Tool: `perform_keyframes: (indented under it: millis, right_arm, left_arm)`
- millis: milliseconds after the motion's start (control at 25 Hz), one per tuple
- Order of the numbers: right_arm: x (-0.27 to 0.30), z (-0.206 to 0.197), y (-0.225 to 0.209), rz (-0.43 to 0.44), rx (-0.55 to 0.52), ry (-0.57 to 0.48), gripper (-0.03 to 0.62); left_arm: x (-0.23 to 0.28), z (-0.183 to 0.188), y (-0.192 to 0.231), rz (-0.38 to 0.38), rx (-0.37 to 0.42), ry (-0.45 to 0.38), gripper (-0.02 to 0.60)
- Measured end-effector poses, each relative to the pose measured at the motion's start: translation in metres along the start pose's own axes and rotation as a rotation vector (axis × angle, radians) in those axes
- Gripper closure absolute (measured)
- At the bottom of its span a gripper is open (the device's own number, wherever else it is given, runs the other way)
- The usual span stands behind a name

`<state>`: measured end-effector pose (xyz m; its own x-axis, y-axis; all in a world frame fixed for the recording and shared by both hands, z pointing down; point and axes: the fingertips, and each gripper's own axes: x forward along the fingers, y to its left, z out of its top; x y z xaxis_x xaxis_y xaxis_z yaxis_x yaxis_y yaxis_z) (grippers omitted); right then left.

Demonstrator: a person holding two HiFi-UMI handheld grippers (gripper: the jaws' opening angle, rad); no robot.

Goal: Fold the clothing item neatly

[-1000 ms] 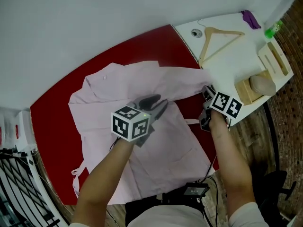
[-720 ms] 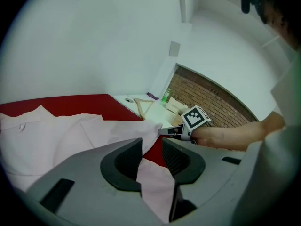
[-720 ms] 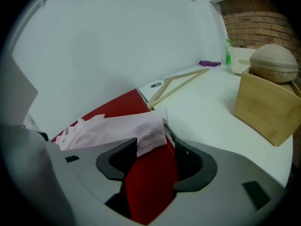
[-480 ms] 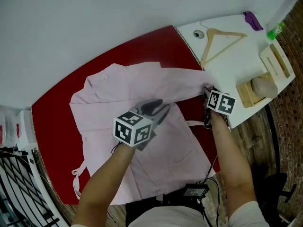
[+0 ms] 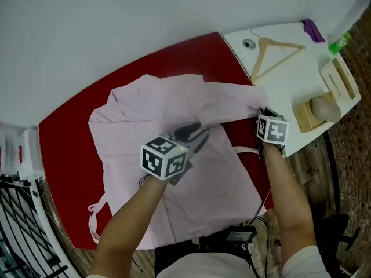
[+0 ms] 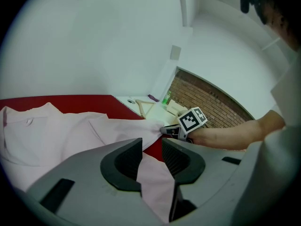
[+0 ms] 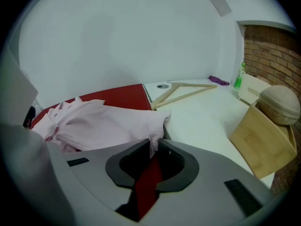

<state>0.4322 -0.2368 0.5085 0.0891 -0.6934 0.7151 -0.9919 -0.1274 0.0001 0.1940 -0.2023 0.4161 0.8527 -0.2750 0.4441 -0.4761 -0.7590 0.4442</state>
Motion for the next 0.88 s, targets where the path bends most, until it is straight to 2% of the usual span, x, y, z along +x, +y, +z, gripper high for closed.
perform_keyframes:
  millis: [240, 360, 600, 760, 880]
  right_arm:
    - [-0.021, 0.016, 0.015, -0.026, -0.097, -0.059, 0.542]
    - [-0.022, 0.013, 0.02, -0.029, -0.117, -0.042, 0.542]
    - [-0.009, 0.005, -0.011, -0.139, -0.128, 0.01, 0.54]
    - [-0.012, 0.014, -0.021, -0.197, -0.148, -0.02, 0.54]
    - [-0.019, 0.027, -0.016, -0.217, -0.204, -0.075, 0.54]
  left_arm:
    - [-0.012, 0.007, 0.008, -0.035, -0.074, -0.042, 0.474]
    - [-0.019, 0.006, 0.012, -0.041, -0.082, -0.039, 0.474]
    - [-0.031, 0.001, 0.018, -0.038, -0.078, -0.033, 0.474]
    - [-0.04, -0.003, 0.026, -0.022, -0.084, -0.033, 0.474]
    - [-0.043, -0.004, 0.028, -0.016, -0.091, -0.038, 0.474]
